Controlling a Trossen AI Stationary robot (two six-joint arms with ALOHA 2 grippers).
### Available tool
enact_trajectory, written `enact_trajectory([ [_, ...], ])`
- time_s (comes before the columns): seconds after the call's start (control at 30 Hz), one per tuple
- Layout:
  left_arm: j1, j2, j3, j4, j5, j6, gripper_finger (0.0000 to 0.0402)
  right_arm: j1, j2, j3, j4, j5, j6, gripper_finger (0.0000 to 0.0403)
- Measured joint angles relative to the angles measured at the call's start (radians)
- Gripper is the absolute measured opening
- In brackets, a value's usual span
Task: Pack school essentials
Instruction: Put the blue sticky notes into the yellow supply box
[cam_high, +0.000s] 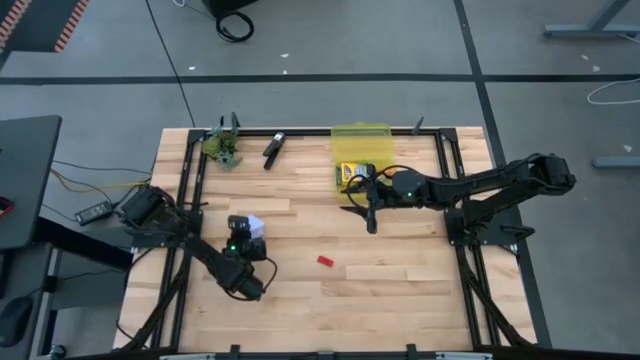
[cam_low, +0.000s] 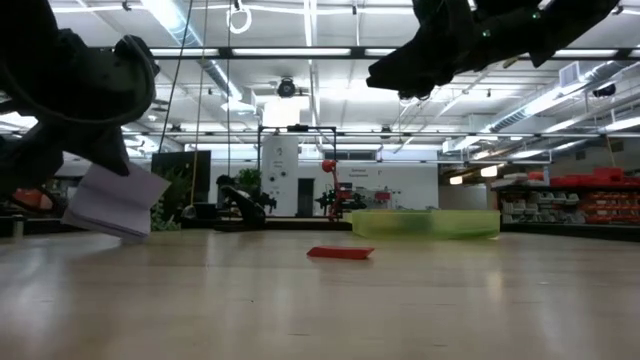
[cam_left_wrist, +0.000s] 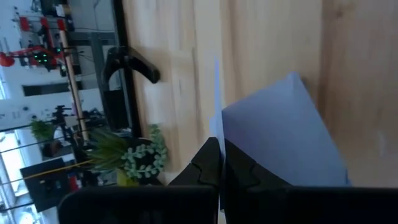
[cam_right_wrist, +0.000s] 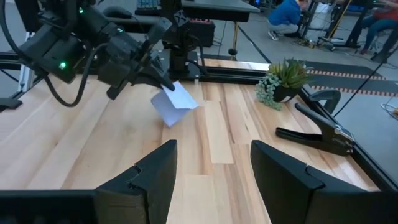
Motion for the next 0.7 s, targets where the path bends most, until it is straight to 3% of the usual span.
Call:
enact_trajectory([
  [0.7,0.069,-0.001,0.038,-0.036,-0.14,0.052,0.0003,0.012,0.0,0.0,-0.019,0.021,0.04,0.0212],
])
